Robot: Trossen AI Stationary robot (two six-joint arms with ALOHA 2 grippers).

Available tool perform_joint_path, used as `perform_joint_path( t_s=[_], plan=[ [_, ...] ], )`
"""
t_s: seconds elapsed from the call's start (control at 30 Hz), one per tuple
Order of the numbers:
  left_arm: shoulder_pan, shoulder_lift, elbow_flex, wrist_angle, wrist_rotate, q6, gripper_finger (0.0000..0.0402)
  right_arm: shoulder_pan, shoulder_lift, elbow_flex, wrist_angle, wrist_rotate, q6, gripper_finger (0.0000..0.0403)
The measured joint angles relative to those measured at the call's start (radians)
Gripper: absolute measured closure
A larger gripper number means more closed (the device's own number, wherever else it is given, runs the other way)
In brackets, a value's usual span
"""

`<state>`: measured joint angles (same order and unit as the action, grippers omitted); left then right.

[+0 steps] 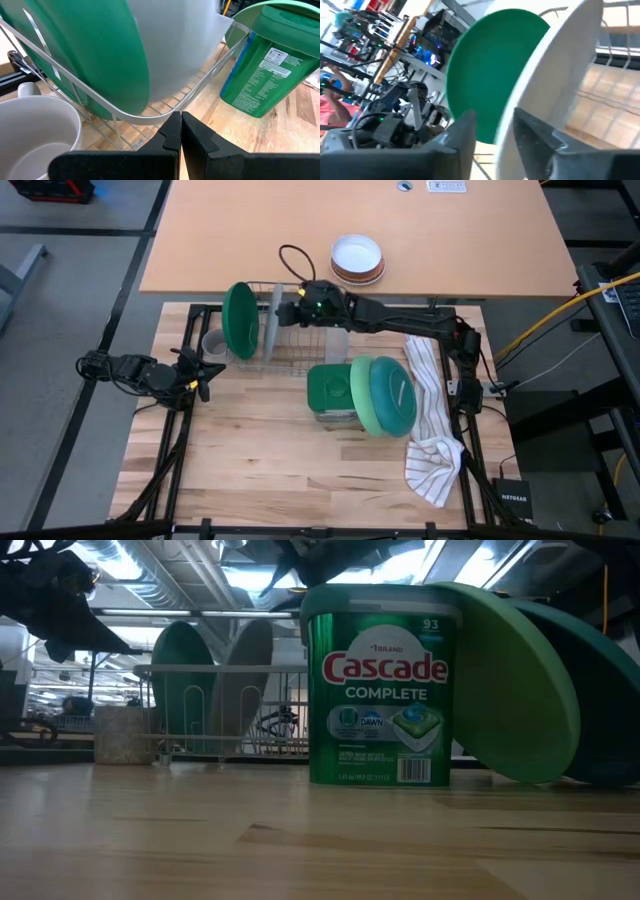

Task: Sort dishes
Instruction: Put the gray plate into the dish rack

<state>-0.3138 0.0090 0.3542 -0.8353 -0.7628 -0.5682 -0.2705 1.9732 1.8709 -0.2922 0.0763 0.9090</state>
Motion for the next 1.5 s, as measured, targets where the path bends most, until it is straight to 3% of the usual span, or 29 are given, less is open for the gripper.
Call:
perform_joint_path(
  t_s=[0.4,0.73,0.97,1.5],
  plan=[
    [0.0,0.0,0.0,0.0,0.0,0.0,0.04,0.017,0.0,0.0,0.022,0.019,-0.106,0.0147],
    [0.0,0.0,0.0,0.0,0.0,0.0,0.04,0.016,0.006,0.0,-0.033,0.044,-0.107,0.0073],
    [0.0,0.0,0.0,0.0,0.0,0.0,0.04,0.016,0.007,0.0,-0.086,0.047,-0.105,0.0044],
    [0.0,0.0,0.0,0.0,0.0,0.0,0.04,0.033,0.138,0.0,0.256,0.048,-0.042,0.0036]
  ],
)
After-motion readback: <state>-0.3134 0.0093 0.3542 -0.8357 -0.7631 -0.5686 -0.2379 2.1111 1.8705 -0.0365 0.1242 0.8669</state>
